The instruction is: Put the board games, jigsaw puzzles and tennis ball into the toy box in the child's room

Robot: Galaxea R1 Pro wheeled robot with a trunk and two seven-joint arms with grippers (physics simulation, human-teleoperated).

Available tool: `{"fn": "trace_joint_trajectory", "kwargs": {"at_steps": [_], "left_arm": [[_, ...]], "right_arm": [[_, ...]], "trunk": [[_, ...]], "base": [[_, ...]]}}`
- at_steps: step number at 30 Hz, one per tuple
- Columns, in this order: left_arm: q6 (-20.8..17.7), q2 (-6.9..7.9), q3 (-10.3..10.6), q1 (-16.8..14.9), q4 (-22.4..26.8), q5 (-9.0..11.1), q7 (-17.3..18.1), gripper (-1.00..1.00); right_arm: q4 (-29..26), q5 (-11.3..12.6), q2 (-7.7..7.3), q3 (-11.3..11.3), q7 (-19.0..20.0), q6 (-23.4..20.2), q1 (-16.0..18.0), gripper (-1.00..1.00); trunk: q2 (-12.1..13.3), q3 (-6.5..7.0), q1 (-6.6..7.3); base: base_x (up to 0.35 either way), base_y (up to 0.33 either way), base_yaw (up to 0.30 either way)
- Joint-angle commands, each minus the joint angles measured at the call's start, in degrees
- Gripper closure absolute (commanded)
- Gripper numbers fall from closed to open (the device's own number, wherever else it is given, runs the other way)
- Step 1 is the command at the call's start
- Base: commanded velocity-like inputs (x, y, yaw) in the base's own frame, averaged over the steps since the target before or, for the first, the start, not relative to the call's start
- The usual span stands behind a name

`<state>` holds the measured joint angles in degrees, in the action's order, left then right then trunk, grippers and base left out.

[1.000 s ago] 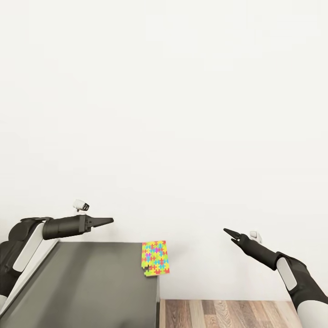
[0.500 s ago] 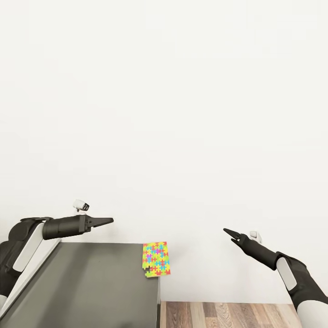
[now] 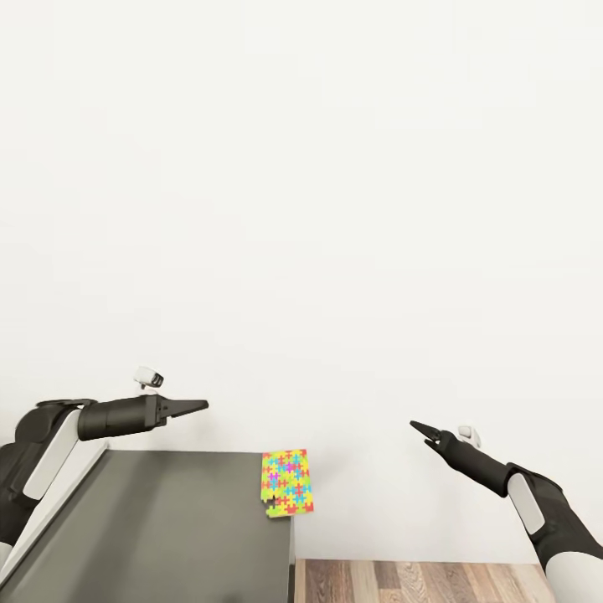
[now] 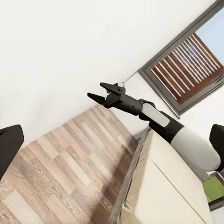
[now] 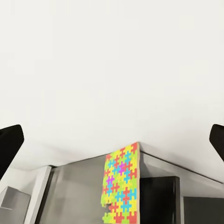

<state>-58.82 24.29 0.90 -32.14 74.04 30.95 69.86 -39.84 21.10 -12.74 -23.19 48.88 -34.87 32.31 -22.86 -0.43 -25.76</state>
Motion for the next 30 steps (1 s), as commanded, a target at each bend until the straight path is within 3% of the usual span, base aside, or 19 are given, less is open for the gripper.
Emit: {"fn": "trace_joint_trajectory", "kwargs": {"at_steps": [1,5,24,30], "left_arm": [[-0.35,0.05,-0.21,-0.03,0.12,0.20,0.07,-1.00],[-0.40,0.04,-1.35,-0.03,1.09,0.18,0.04,-1.00],[-0.70,-0.03,-2.01,-0.03,1.87,0.24,0.09,-1.00],[-0.97,0.12,-2.18,-0.03,1.90,0.27,0.10,-1.00]], "right_arm": [[0.07,0.18,0.04,-0.09,0.08,-0.37,0.03,-1.00],[0.17,0.11,0.04,-0.03,0.08,-0.01,0.03,-1.00],[0.58,0.14,0.02,0.08,-0.09,3.00,0.13,-1.00],[0.71,0.37,0.08,0.07,-3.02,2.87,0.16,-1.00]], "trunk": [[-0.06,-0.05,-0.03],[-0.06,-0.05,-0.03],[-7.68,-3.46,-4.20],[-10.09,-4.53,-5.52]], "base": [[0.005,0.000,0.000],[0.002,0.000,0.000],[0.000,0.000,0.000],[0.000,0.000,0.000]]}}
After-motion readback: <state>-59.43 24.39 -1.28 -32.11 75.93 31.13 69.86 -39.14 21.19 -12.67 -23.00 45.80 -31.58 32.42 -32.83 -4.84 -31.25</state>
